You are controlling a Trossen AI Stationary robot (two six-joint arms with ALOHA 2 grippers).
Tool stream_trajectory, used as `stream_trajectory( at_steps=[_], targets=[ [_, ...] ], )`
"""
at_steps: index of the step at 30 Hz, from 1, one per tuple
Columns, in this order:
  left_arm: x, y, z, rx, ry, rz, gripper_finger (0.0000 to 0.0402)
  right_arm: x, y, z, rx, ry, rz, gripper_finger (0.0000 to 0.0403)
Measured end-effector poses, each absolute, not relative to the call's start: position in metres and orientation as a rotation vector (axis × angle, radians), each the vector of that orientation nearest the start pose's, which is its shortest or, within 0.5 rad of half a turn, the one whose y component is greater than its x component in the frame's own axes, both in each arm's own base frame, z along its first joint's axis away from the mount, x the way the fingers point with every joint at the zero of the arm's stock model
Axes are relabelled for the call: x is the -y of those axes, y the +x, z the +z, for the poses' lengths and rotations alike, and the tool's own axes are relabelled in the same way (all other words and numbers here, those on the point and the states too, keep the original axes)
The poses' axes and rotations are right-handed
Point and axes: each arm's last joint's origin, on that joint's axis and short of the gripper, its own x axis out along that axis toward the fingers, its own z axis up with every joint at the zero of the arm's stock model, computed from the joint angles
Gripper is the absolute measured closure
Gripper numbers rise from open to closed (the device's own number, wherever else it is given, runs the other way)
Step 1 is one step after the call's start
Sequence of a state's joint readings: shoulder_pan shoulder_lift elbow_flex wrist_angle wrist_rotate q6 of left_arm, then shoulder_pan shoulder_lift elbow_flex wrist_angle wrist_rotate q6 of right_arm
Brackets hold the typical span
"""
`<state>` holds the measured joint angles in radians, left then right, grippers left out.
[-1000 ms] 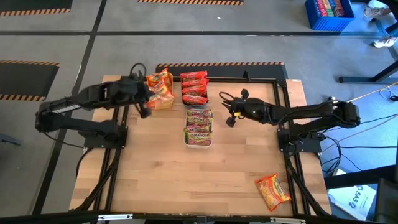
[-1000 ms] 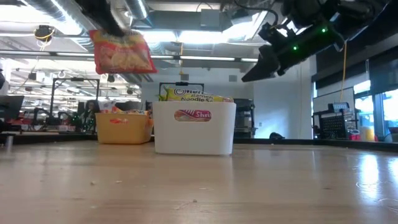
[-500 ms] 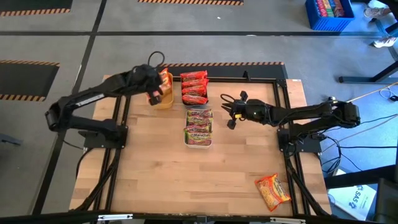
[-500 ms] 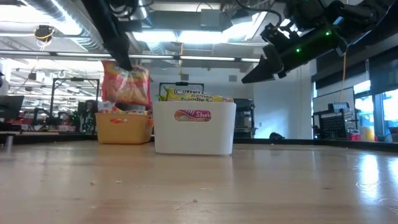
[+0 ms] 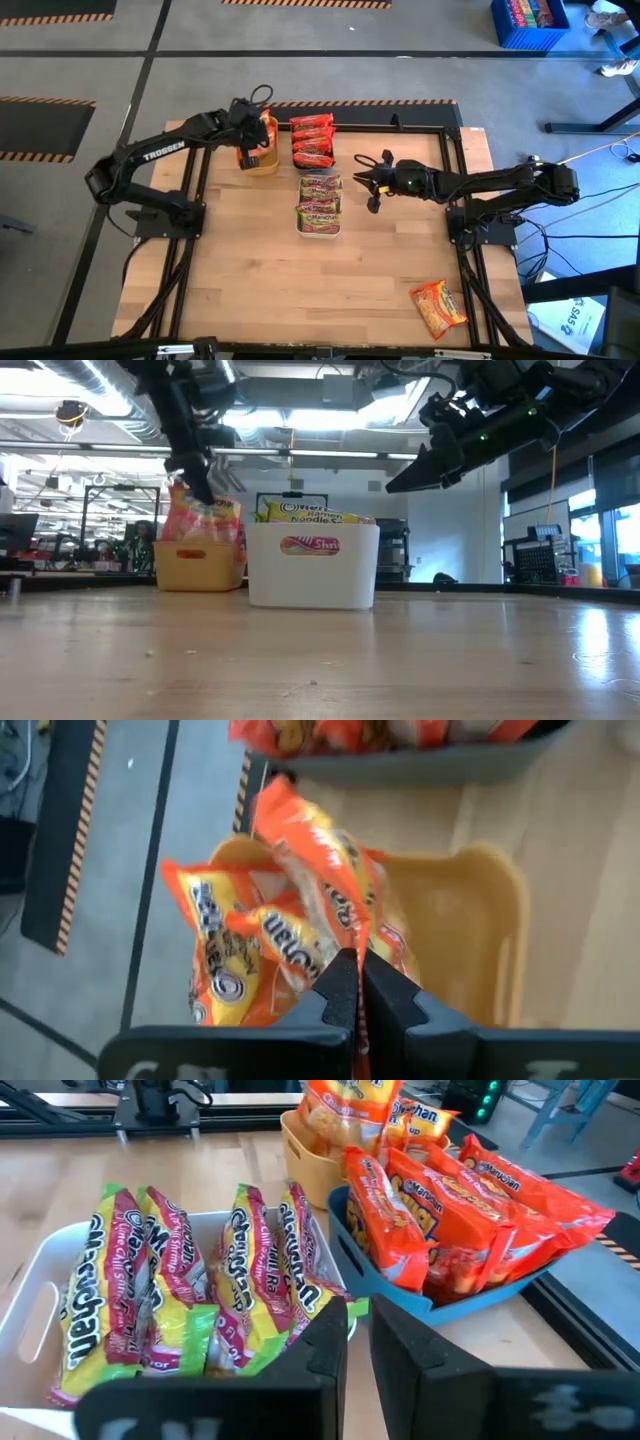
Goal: Sort Maruchan noodles
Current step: Put the top orange noodle pack into the yellow bin, then put the orange noodle pack into the yellow bin
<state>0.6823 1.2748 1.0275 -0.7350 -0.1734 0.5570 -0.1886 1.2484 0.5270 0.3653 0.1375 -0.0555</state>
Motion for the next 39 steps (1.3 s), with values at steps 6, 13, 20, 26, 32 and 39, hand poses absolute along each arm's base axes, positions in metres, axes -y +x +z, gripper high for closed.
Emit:
stream_trajectory(
  at_steps=[6,13,20,26,32,39],
  targets=[
    [-0.169,0.182,0.253,-1.168,0.222,0.511,0.0401,0.051,0.245,0.203,-0.367,-0.045,-0.313,0.037],
    [-0.166,0.179,0.229,-1.14,0.191,0.463,0.0401,0.051,0.245,0.203,-0.367,-0.043,-0.313,0.037],
    [-0.167,0.18,0.226,-1.11,0.158,0.509,0.036,0.051,0.247,0.2,-0.382,-0.042,-0.306,0.037],
    [-0.166,0.181,0.228,-1.084,0.111,0.547,0.0296,0.051,0.251,0.191,-0.414,-0.031,-0.26,0.037],
    [-0.151,0.19,0.257,-0.961,0.101,0.56,0.0275,0.051,0.251,0.195,-0.429,-0.034,-0.26,0.037],
    [-0.104,0.199,0.283,-0.793,0.093,0.458,0.0284,0.021,0.255,0.217,-0.605,-0.071,-0.212,0.037]
  ],
)
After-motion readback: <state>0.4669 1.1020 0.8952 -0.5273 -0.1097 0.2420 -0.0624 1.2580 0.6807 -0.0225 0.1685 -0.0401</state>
